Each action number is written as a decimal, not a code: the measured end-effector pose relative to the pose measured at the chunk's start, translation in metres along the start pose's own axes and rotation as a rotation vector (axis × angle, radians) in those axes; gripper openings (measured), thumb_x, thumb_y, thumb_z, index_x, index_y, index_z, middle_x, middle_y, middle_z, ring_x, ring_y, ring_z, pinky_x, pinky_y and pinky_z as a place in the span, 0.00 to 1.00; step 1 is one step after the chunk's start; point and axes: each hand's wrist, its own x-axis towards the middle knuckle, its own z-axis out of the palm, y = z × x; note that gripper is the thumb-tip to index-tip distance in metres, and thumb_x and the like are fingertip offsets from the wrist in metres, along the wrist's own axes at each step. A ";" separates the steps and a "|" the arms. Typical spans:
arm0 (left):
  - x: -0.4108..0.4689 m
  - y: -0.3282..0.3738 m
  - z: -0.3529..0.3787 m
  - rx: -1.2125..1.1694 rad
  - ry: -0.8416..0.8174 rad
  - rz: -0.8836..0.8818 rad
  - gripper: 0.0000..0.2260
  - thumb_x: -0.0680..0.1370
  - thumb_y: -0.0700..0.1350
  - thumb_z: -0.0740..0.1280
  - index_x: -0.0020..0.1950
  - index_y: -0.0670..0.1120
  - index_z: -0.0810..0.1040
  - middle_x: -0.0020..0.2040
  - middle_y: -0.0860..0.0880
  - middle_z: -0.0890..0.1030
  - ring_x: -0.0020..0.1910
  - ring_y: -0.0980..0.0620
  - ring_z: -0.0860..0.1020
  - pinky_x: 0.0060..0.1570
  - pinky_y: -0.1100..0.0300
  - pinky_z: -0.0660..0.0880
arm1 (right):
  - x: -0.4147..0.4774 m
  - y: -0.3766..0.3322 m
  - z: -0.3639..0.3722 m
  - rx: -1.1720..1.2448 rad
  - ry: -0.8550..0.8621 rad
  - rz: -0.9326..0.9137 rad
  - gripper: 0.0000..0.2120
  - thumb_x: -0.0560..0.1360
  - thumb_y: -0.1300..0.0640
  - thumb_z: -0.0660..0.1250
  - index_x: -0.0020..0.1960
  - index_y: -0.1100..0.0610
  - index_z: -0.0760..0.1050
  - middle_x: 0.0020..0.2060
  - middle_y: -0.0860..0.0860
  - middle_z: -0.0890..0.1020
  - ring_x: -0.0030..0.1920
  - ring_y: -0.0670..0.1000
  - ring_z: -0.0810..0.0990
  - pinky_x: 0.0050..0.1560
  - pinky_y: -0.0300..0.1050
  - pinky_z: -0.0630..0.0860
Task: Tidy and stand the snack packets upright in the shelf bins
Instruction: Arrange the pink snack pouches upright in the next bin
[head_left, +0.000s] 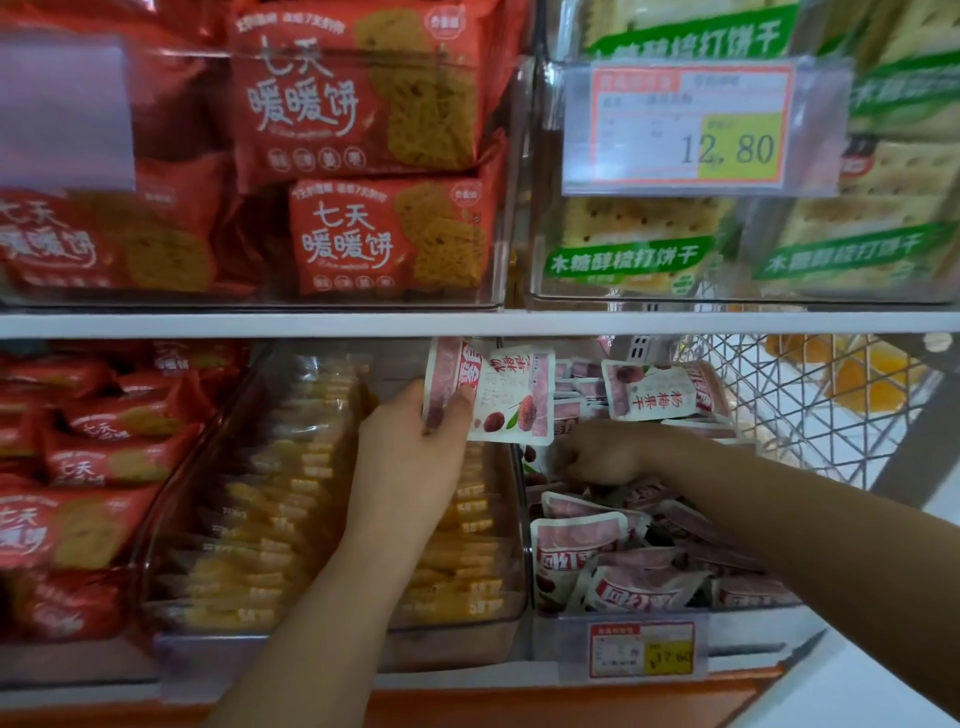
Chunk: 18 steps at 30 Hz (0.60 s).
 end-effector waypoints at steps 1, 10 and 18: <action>0.000 0.000 0.000 -0.002 -0.002 -0.001 0.09 0.79 0.49 0.62 0.51 0.47 0.80 0.40 0.59 0.76 0.36 0.65 0.74 0.34 0.82 0.65 | 0.000 -0.001 0.002 -0.012 0.010 0.001 0.14 0.79 0.57 0.58 0.60 0.61 0.75 0.57 0.57 0.78 0.54 0.55 0.77 0.54 0.48 0.74; -0.002 0.000 0.005 0.028 -0.039 0.032 0.10 0.79 0.51 0.62 0.53 0.50 0.80 0.45 0.56 0.82 0.42 0.64 0.77 0.36 0.80 0.68 | -0.001 0.008 0.002 0.047 0.345 -0.064 0.08 0.76 0.59 0.64 0.48 0.62 0.80 0.44 0.53 0.81 0.46 0.53 0.79 0.44 0.42 0.72; -0.003 0.004 0.006 0.021 -0.006 0.107 0.08 0.79 0.49 0.63 0.55 0.51 0.80 0.45 0.57 0.82 0.41 0.65 0.77 0.39 0.77 0.70 | -0.025 0.010 0.004 0.704 0.407 -0.084 0.10 0.80 0.63 0.58 0.40 0.56 0.70 0.34 0.55 0.80 0.34 0.50 0.83 0.35 0.40 0.80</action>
